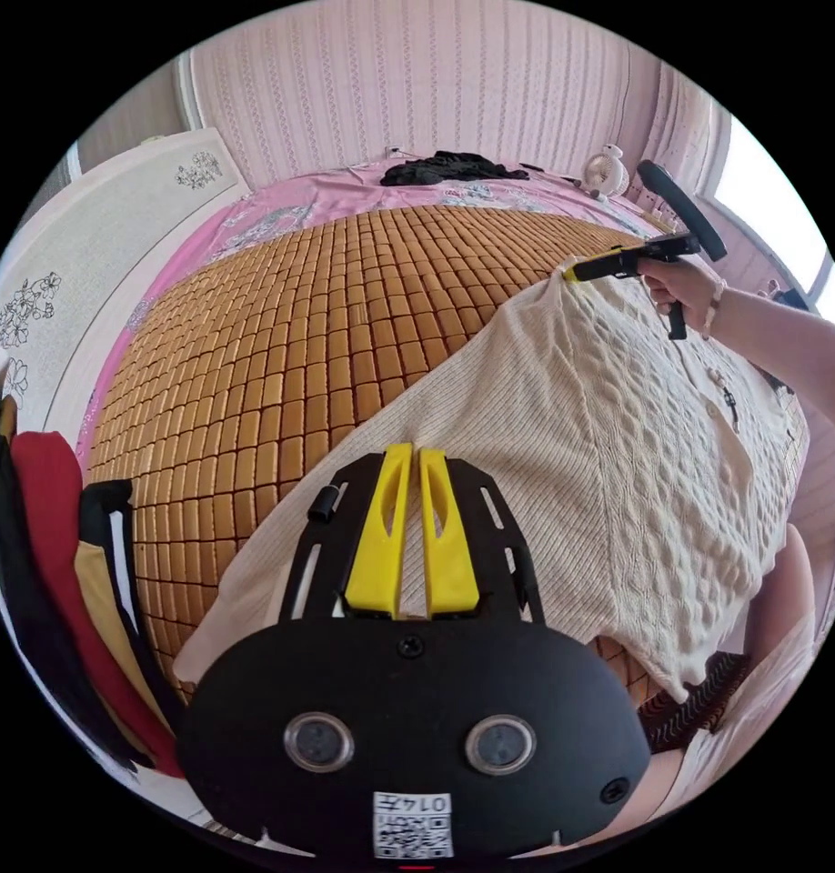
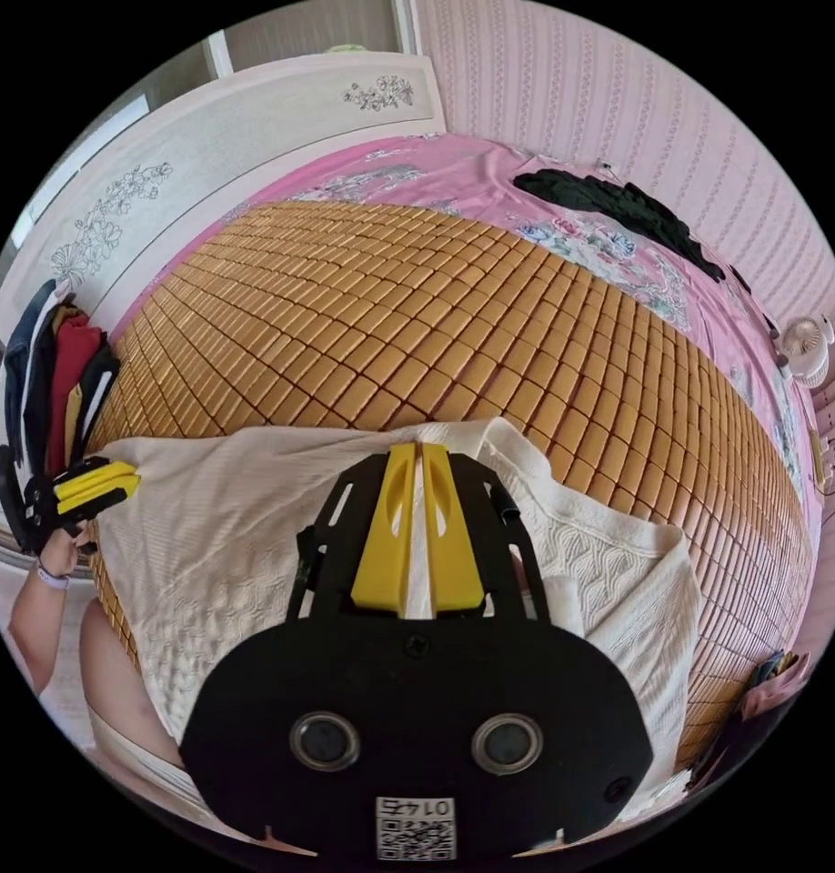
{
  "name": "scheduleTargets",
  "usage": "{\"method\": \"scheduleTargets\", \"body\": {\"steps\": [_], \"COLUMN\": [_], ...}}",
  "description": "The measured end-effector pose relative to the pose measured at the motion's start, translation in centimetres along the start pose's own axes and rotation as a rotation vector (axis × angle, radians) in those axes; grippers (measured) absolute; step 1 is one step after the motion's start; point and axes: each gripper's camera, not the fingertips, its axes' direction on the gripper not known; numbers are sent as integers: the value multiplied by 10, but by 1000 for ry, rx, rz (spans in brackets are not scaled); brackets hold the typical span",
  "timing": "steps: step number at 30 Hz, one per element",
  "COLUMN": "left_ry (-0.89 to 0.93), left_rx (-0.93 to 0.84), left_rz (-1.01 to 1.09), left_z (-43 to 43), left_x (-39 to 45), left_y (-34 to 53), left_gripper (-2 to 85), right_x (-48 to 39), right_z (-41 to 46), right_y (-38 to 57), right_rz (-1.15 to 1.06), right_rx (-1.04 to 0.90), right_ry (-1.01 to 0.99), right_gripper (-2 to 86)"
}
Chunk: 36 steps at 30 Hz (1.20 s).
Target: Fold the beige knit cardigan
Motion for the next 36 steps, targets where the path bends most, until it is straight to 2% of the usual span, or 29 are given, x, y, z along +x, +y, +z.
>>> {"method": "scheduleTargets", "body": {"steps": [2,5,7,11,15,19,22,27,30,36], "left_ry": [68,151,198,173,155,41,-25,-300,-266,-234], "left_rx": [23,52,61,183,252,422,468,556,523,459], "left_rz": [-93,-175,-217,-296,-377,-652,-755,-825,-831,-937], "left_z": [3,4,-3,-50,-87,-108,-116,-137,-135,-126], "left_x": [-17,-37,-47,-58,-58,-71,-88,-104,-129,-156], "left_y": [11,25,36,86,146,208,235,279,292,330], "left_gripper": [-4,9,23,39,41,42,49,50,60,80], "right_x": [-4,4,3,-24,-67,-108,-136,-181,-220,-335], "right_z": [12,12,-14,-53,-67,-73,-89,-91,-70,-27], "right_y": [3,7,30,101,216,311,345,342,311,219], "right_rz": [-47,34,84,-31,-56,16,4,-45,-133,-557], "right_rx": [-20,12,155,209,60,-130,-154,-121,-96,-12], "right_ry": [29,-69,-141,-174,-122,-125,-145,-102,-159,-288], "right_gripper": [8,3,0,1,6,27,40,50,60,94]}}
